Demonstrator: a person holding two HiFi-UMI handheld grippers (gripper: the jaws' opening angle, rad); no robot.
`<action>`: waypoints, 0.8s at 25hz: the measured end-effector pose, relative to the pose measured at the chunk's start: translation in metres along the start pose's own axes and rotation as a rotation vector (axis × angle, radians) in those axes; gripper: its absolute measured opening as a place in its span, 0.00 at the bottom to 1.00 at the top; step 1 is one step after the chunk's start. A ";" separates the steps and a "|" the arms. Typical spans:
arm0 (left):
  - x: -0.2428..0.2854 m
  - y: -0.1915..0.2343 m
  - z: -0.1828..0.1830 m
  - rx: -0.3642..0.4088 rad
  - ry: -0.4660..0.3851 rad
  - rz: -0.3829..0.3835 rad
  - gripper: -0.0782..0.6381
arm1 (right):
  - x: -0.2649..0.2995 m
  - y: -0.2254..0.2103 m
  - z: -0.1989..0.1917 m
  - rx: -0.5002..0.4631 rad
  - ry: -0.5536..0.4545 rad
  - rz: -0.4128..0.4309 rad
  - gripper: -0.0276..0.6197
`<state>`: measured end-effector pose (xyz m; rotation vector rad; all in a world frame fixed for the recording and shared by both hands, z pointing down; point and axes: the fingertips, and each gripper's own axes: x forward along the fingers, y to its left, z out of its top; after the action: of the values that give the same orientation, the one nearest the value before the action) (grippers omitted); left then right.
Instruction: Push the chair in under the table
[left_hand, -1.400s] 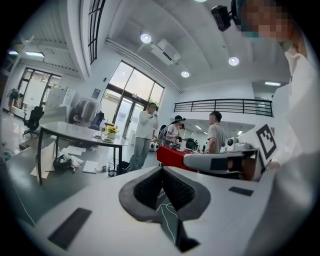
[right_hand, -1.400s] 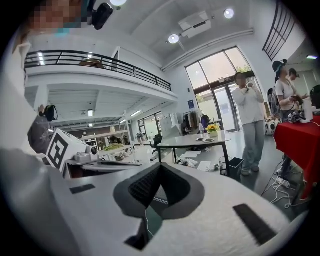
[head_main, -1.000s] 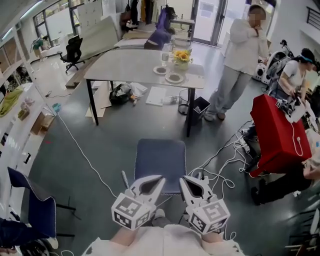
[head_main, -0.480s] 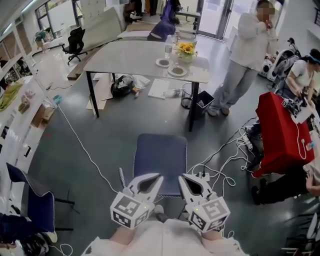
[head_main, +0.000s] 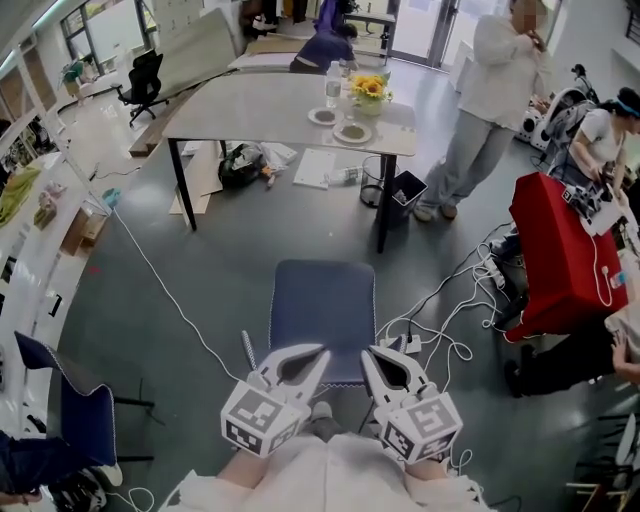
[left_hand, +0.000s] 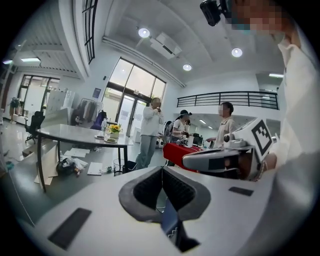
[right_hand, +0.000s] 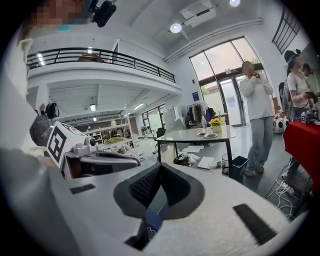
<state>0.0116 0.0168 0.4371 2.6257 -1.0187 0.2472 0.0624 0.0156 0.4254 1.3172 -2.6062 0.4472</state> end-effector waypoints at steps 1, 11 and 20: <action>-0.002 -0.001 -0.001 0.001 0.003 -0.007 0.13 | -0.001 0.001 -0.002 0.007 0.002 -0.002 0.04; -0.019 0.003 -0.029 0.070 0.076 -0.013 0.13 | -0.007 0.014 -0.029 -0.021 0.071 0.002 0.04; -0.026 0.011 -0.064 0.153 0.170 -0.011 0.13 | -0.006 0.021 -0.055 -0.073 0.139 0.025 0.05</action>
<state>-0.0178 0.0477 0.4921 2.6879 -0.9625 0.5565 0.0508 0.0511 0.4717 1.1882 -2.5026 0.4270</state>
